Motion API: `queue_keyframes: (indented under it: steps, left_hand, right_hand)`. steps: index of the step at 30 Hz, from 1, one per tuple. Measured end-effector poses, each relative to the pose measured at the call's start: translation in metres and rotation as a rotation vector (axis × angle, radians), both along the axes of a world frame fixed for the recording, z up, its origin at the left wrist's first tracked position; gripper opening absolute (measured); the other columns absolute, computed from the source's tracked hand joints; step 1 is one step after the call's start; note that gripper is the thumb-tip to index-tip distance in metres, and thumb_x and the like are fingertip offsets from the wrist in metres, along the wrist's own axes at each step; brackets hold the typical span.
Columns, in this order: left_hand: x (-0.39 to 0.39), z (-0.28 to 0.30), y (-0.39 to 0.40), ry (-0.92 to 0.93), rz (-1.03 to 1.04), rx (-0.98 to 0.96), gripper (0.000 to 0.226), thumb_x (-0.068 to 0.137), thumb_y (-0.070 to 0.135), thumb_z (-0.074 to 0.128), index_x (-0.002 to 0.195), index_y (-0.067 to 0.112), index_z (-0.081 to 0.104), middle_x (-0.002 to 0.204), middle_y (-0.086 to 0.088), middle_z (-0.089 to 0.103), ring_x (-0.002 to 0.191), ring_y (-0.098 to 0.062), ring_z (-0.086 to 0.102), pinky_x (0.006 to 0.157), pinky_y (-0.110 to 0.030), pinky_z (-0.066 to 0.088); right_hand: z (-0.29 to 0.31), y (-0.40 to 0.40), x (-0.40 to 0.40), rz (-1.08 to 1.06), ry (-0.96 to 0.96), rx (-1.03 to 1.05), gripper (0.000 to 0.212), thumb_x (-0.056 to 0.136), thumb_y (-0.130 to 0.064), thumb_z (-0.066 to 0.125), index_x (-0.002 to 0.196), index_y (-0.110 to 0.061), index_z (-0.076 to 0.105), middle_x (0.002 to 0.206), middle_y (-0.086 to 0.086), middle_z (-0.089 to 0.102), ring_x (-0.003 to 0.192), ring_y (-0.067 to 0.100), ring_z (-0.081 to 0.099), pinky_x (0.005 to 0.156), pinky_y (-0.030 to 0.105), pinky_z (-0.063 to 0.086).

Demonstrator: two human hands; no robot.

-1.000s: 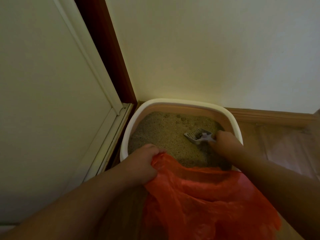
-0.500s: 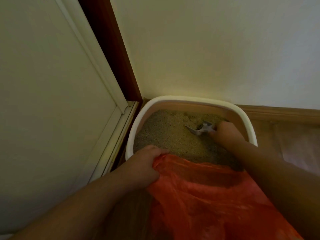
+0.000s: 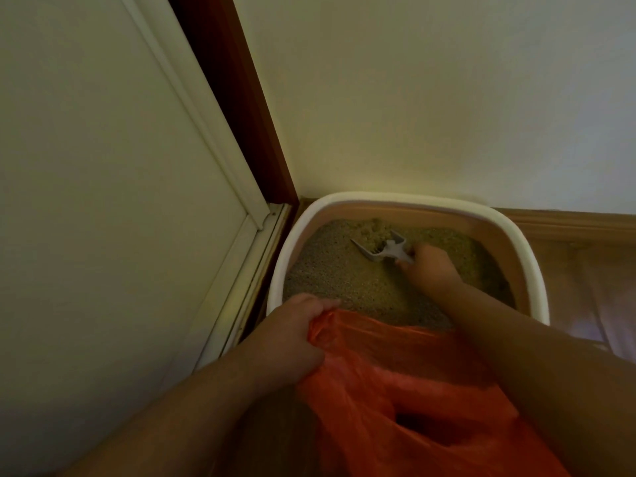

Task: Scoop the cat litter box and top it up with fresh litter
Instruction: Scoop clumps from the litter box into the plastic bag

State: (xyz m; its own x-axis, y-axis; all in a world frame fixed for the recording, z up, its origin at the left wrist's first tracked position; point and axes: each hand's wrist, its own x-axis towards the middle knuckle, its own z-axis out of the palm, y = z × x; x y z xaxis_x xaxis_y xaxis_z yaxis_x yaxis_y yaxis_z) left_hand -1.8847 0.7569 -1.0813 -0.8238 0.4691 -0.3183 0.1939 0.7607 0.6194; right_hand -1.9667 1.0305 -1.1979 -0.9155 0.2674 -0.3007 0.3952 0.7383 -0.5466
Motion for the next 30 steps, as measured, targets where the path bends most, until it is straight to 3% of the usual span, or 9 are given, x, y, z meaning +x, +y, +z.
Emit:
queue_keyframes:
  steps: [5,9,12,14,20,26,30]
  left_hand:
    - [0.001,0.003,-0.003,0.036,-0.002,0.0,0.076,0.08,0.012,0.071,0.147,0.038,0.047,0.128,0.018,0.046,0.117,0.003,0.05,0.098,-0.016,0.046]
    - [0.003,0.007,-0.006,0.052,-0.007,0.001,0.078,0.078,0.011,0.071,0.147,0.038,0.047,0.127,0.019,0.046,0.117,0.004,0.05,0.101,-0.019,0.046]
    - [0.006,0.009,-0.008,0.05,0.001,0.01,0.078,0.077,0.011,0.07,0.146,0.039,0.048,0.128,0.02,0.045,0.116,0.004,0.05,0.099,-0.017,0.046]
    - [0.008,0.012,-0.011,0.044,0.005,0.006,0.079,0.076,0.012,0.07,0.146,0.039,0.047,0.129,0.019,0.045,0.118,0.002,0.049,0.102,-0.019,0.045]
    - [0.016,0.019,-0.022,0.065,0.011,-0.019,0.073,0.082,0.015,0.071,0.147,0.037,0.046,0.129,0.018,0.045,0.12,0.002,0.048,0.106,-0.017,0.041]
    - [0.019,0.023,-0.025,0.071,0.012,-0.034,0.075,0.08,0.021,0.074,0.148,0.037,0.045,0.134,0.016,0.044,0.124,0.0,0.046,0.106,-0.017,0.038]
    - [0.02,0.026,-0.015,0.08,-0.016,-0.054,0.079,0.079,0.018,0.075,0.149,0.037,0.043,0.136,0.016,0.043,0.125,-0.002,0.045,0.101,-0.015,0.037]
  right_hand:
    - [-0.012,-0.019,0.001,-0.035,0.014,-0.07,0.037,0.102,-0.024,0.055,0.134,-0.006,0.051,0.102,0.011,0.061,0.072,0.017,0.054,0.06,0.032,0.044]
    - [-0.014,-0.03,0.001,-0.02,0.038,-0.076,0.038,0.103,-0.022,0.053,0.138,-0.007,0.05,0.117,0.014,0.064,0.065,0.011,0.049,0.051,0.027,0.038]
    - [-0.008,-0.042,-0.007,0.023,0.039,-0.09,0.037,0.103,-0.021,0.053,0.137,-0.005,0.051,0.121,0.016,0.063,0.078,0.019,0.053,0.064,0.03,0.043]
    - [-0.005,-0.052,-0.014,0.033,0.053,-0.118,0.035,0.103,-0.021,0.054,0.133,-0.004,0.054,0.118,0.016,0.064,0.08,0.02,0.054,0.066,0.031,0.044]
    - [-0.001,-0.077,-0.02,0.074,0.066,-0.224,0.035,0.102,-0.027,0.056,0.13,-0.007,0.054,0.085,-0.001,0.057,0.065,0.011,0.053,0.048,0.025,0.037]
    - [0.001,-0.057,0.002,0.071,0.157,-0.266,0.031,0.1,-0.028,0.059,0.126,-0.012,0.057,0.083,-0.007,0.058,0.067,0.009,0.058,0.049,0.022,0.038]
    - [0.019,-0.019,0.018,0.108,0.226,-0.159,0.025,0.097,-0.033,0.063,0.115,-0.016,0.061,0.084,-0.003,0.063,0.071,0.013,0.06,0.053,0.026,0.041]
